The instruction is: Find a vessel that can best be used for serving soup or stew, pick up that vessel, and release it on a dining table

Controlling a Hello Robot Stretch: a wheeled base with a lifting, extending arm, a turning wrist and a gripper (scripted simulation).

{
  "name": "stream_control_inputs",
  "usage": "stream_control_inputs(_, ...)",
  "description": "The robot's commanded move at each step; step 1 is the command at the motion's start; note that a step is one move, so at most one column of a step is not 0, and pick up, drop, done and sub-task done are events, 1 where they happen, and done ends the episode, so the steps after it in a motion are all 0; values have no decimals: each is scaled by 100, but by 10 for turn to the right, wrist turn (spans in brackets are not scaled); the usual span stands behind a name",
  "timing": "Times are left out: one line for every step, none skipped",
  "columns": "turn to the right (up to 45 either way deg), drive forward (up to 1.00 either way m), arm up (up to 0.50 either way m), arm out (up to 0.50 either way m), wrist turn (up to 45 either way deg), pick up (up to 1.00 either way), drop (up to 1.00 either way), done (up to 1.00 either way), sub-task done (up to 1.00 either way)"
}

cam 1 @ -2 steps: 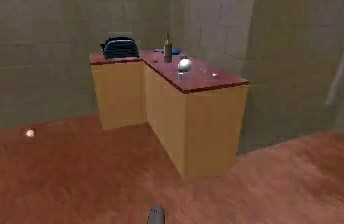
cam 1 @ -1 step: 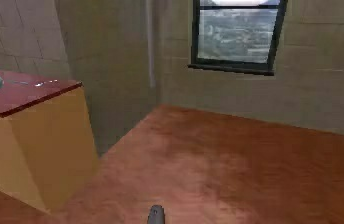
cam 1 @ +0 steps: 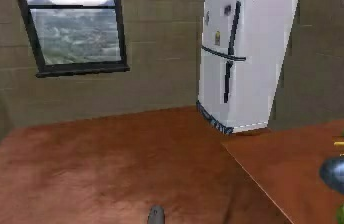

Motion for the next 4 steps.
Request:
stream_control_inputs(0, 100, 0, 0, 0, 0, 0, 0, 0)
stream_control_inputs(270, 0, 0, 0, 0, 0, 0, 0, 0)
stream_control_inputs(0, 5, 0, 0, 0, 0, 0, 0, 0)
stream_control_inputs(0, 20, 0, 0, 0, 0, 0, 0, 0)
